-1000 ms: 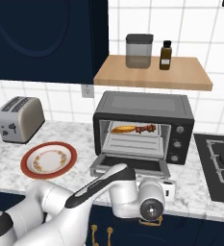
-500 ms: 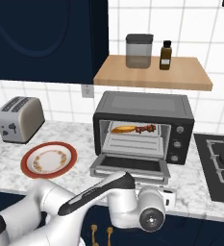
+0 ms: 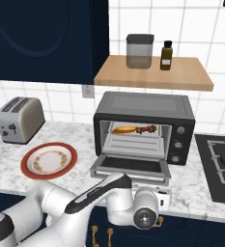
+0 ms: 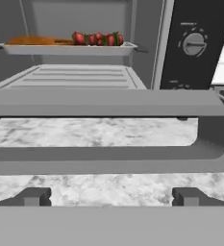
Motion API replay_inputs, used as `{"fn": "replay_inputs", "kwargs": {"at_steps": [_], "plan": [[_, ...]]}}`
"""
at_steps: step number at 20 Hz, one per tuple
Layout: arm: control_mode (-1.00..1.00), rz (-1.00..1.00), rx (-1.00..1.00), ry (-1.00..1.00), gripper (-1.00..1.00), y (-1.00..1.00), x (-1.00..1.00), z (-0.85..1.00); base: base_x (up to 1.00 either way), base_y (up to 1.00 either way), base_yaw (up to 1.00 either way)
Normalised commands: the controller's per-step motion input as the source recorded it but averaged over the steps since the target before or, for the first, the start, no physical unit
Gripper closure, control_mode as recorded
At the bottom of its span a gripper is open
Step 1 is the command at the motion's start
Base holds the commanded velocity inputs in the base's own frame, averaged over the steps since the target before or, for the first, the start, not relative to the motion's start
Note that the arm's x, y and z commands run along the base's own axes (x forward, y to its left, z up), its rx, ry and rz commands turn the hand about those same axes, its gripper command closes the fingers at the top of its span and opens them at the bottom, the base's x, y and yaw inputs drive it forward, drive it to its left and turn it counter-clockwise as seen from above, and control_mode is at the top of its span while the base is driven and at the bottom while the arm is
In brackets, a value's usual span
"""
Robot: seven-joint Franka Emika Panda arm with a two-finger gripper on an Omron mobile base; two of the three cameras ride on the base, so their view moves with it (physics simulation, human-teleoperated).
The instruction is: Pick up the kebab skewer and baguette bread, and place them inside the toaster oven. Close the toaster oven door and start by setting the timer.
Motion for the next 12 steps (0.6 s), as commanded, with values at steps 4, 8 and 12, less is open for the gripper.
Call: {"fn": "replay_inputs", "kwargs": {"at_steps": [4, 8, 12], "plan": [[-1.0, 0.0, 0.0, -0.03, -1.0, 0.0, 0.1, 0.0, 0.0, 0.0, 0.0], [-1.0, 0.0, 0.0, -0.07, -1.0, 0.0, 0.05, 0.15, 0.0, 0.0, 0.0], [-1.0, 0.0, 0.0, -0.07, -1.0, 0.0, 0.08, 0.38, 0.0, 0.0, 0.0]]}}
